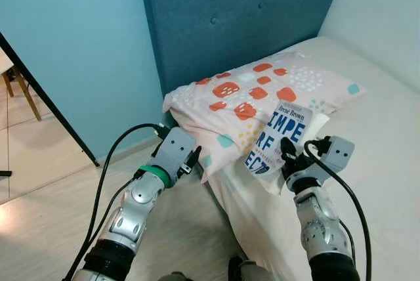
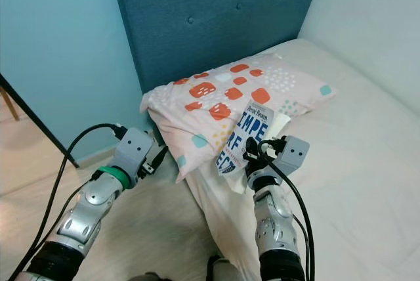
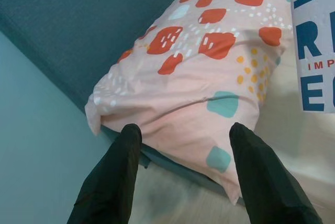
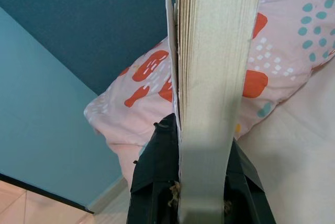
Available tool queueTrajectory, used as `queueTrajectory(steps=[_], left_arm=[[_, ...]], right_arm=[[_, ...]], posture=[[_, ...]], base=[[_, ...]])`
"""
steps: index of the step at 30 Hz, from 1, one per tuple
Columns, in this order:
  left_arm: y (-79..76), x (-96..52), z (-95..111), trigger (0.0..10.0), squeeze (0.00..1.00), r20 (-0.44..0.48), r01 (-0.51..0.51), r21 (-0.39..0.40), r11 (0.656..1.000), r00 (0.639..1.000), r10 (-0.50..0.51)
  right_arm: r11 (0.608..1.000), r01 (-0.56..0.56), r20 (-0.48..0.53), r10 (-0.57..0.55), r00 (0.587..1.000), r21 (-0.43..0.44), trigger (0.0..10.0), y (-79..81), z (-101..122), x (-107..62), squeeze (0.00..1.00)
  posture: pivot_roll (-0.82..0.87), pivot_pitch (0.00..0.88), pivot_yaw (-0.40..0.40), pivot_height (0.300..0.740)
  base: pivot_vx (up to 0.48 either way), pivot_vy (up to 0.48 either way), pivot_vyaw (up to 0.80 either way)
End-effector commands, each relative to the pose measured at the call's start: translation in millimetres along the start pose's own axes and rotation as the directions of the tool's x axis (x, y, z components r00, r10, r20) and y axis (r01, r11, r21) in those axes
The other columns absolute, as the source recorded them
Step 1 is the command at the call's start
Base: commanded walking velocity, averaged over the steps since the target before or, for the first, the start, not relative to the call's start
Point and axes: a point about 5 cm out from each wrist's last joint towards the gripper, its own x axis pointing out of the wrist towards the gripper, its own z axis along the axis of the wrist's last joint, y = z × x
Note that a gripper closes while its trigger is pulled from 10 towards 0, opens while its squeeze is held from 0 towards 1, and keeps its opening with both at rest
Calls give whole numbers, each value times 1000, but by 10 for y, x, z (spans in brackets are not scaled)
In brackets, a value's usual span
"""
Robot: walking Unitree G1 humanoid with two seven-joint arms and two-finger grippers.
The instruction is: Clean up the room
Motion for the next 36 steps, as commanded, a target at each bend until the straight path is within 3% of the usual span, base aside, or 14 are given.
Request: queueTrajectory(steps=[1, 26, 36], left_arm=[[-14, -32, -82, 10000, 0, -33, -1, -10, 1000, 999, 1], [4, -42, -81, 10000, 0, -35, 4, -2, 1000, 999, -4], [-2, -50, -90, 10000, 0, -38, 10, 0, 1000, 999, -10]], right_arm=[[1000, -1, 5, 1, 1000, 15, 10000, -2, 2, -1, 0], [996, 8, -8, -7, 1000, 89, 10000, -15, -53, -35, 0], [989, 56, -6, -55, 998, 134, 10000, -80, -53, -38, 0]], posture=[[-11, 110, 62, 656], [-5, 120, 73, 656], [-3, 124, 75, 621]], base=[[0, 0, 0], [0, 0, 0], [0, 0, 0]])
